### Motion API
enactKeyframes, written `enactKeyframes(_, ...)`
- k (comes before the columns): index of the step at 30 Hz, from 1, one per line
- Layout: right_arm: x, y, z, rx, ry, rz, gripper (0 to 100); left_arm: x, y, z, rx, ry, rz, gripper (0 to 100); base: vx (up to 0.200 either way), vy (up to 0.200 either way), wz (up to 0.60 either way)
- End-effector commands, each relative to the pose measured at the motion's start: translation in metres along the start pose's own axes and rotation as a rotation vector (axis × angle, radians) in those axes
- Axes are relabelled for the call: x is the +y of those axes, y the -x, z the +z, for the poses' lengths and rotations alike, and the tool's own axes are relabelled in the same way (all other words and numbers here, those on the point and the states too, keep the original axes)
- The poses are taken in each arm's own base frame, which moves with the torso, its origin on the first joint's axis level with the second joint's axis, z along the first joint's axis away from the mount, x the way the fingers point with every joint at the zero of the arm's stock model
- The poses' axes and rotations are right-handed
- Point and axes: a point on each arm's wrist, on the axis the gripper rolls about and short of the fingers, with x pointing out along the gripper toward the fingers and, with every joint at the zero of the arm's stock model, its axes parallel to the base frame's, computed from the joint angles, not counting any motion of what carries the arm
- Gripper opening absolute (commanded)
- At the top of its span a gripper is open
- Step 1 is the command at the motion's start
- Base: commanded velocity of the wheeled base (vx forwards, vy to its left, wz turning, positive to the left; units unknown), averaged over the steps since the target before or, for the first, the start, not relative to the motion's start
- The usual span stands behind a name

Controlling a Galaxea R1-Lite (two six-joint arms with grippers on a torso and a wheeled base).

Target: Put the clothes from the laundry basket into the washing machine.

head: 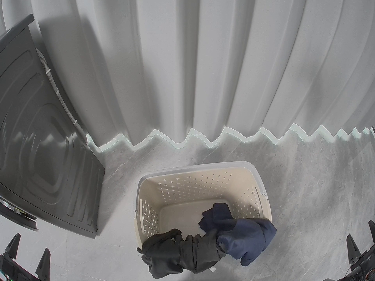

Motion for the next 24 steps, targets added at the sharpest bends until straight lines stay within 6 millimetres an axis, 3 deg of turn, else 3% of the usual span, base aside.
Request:
enactKeyframes(1,0.0000,-0.0002,-0.0048,0.003,0.000,0.000,100,0.0001,0.0003,-0.0045,-0.003,0.000,0.000,100,0.000,0.000,0.00)
enactKeyframes(3,0.0000,-0.0002,-0.0048,0.003,0.000,0.000,100,0.0001,0.0003,-0.0045,-0.003,0.000,0.000,100,0.000,0.000,0.00)
enactKeyframes(12,0.0000,-0.0002,-0.0048,0.003,0.000,0.000,100,0.0001,0.0003,-0.0044,-0.004,0.003,0.000,100,0.200,0.000,0.00)
enactKeyframes(18,0.0000,-0.0002,-0.0048,0.003,0.000,0.000,100,0.0001,0.0003,-0.0045,-0.003,0.003,-0.002,100,0.000,0.000,0.00)
enactKeyframes(24,0.0000,-0.0002,-0.0048,0.003,0.000,0.000,100,0.0001,0.0003,-0.0045,-0.003,0.002,0.000,100,0.200,0.000,0.00)
